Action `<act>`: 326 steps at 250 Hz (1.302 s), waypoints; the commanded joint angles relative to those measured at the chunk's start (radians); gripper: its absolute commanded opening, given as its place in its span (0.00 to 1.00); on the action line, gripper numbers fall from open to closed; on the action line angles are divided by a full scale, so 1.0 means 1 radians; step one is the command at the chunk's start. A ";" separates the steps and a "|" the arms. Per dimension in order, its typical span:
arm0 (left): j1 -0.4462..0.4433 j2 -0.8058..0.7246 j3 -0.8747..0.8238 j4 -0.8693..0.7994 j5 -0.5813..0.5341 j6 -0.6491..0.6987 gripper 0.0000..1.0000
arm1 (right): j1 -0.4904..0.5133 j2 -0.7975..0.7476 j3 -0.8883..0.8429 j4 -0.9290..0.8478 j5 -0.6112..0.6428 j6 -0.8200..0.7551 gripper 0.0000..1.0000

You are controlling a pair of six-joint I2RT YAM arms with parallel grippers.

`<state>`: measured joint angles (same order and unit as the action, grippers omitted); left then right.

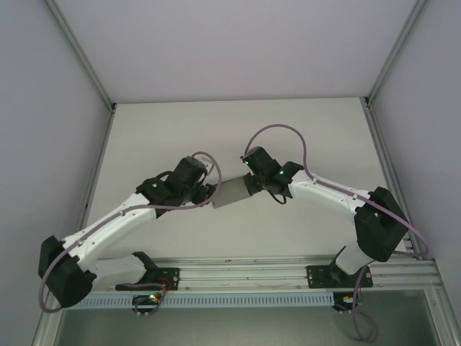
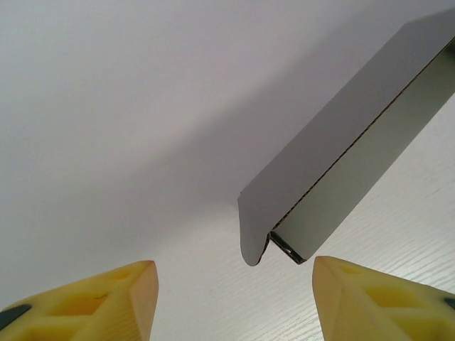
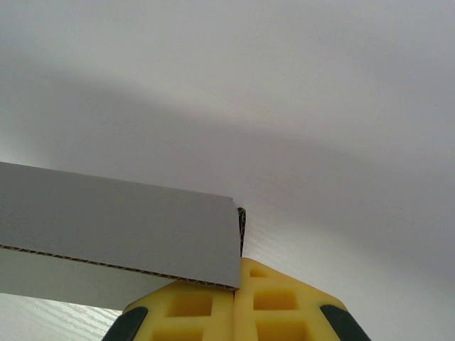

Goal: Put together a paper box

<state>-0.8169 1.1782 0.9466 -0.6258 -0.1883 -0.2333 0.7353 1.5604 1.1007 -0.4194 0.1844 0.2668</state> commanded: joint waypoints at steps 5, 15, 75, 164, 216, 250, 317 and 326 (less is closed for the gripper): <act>-0.024 0.070 0.061 -0.042 -0.026 0.003 0.56 | 0.013 0.046 -0.007 -0.140 -0.024 0.019 0.00; -0.025 0.084 0.067 -0.039 -0.037 0.006 0.56 | 0.013 0.047 -0.007 -0.137 -0.026 0.018 0.00; -0.027 0.145 0.090 -0.045 -0.083 -0.016 0.44 | 0.013 0.038 -0.010 -0.134 -0.026 0.011 0.00; -0.051 0.164 0.066 -0.065 -0.143 -0.044 0.37 | 0.013 0.041 -0.007 -0.138 -0.028 0.008 0.00; -0.052 0.177 0.056 -0.090 -0.165 -0.056 0.33 | 0.011 0.045 -0.005 -0.139 -0.026 0.009 0.00; -0.058 0.182 0.050 -0.086 -0.166 -0.053 0.34 | 0.011 0.048 -0.005 -0.139 -0.027 0.009 0.00; -0.061 0.211 0.055 -0.032 -0.160 -0.031 0.16 | 0.012 0.041 -0.009 -0.134 -0.032 0.008 0.00; -0.061 0.212 0.059 -0.033 -0.164 -0.033 0.12 | 0.012 0.042 -0.009 -0.134 -0.034 0.008 0.00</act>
<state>-0.8719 1.3781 1.0077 -0.6731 -0.3340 -0.2680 0.7361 1.5661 1.1099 -0.4263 0.1837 0.2661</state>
